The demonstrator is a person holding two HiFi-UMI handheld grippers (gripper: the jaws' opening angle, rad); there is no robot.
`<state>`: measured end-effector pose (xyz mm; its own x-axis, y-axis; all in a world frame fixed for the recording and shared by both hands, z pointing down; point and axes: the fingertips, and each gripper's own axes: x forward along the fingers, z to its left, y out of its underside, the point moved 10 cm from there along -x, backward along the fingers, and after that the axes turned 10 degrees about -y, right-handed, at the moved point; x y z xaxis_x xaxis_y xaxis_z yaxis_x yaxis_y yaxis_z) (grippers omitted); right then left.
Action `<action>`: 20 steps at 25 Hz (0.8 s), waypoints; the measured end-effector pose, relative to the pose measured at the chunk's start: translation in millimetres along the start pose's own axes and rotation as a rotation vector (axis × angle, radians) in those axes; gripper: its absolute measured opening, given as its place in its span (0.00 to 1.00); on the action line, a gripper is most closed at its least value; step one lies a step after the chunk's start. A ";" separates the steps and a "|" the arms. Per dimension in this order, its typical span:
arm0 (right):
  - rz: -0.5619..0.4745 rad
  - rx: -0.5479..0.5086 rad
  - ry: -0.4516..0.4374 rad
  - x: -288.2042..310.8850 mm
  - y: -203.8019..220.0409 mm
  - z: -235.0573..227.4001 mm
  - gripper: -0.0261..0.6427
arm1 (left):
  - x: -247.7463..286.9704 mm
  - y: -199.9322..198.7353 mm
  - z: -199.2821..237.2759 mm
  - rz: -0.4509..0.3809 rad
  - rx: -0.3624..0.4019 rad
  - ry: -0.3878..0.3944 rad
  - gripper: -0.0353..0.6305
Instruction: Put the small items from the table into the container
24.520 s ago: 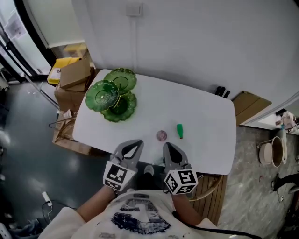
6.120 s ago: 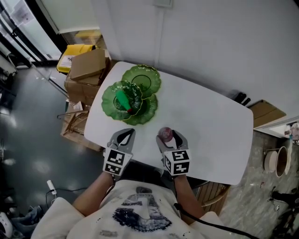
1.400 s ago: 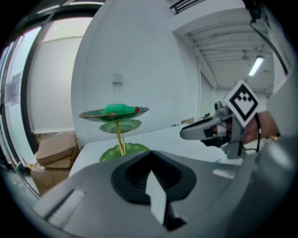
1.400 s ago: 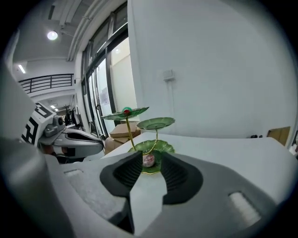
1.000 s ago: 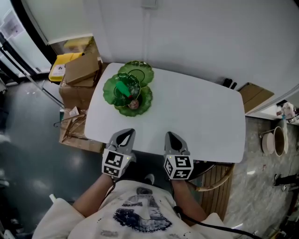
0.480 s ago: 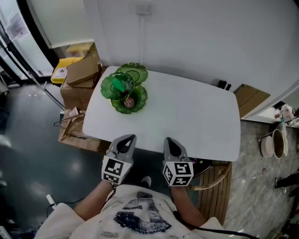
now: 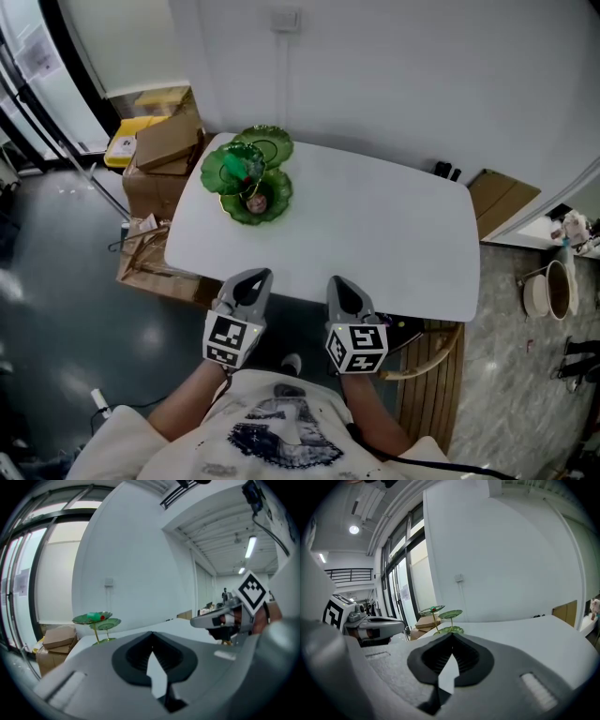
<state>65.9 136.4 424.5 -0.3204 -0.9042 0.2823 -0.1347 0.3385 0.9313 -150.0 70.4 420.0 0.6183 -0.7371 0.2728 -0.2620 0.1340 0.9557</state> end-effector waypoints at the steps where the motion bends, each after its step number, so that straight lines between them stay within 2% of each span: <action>1: -0.001 -0.001 -0.002 -0.9 0.2 0.3 0.04 | -0.2 0.4 -0.8 0.004 -0.002 0.001 0.03; 7: 0.002 0.003 -0.003 -5.7 3.5 -2.2 0.04 | -0.4 3.9 -2.6 0.016 -0.049 0.007 0.03; 15: 0.001 0.016 0.005 -12.7 6.3 -9.1 0.04 | 2.6 5.9 -7.8 0.025 -0.049 0.006 0.03; 20: -0.003 0.032 0.034 -25.1 10.6 -21.8 0.04 | 8.5 3.9 -16.1 0.026 -0.047 0.031 0.03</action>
<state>93.0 156.9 432.3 -0.2878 -0.9133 0.2881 -0.1658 0.3438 0.9243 -133.9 75.3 427.8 0.6346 -0.7121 0.3003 -0.2441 0.1840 0.9521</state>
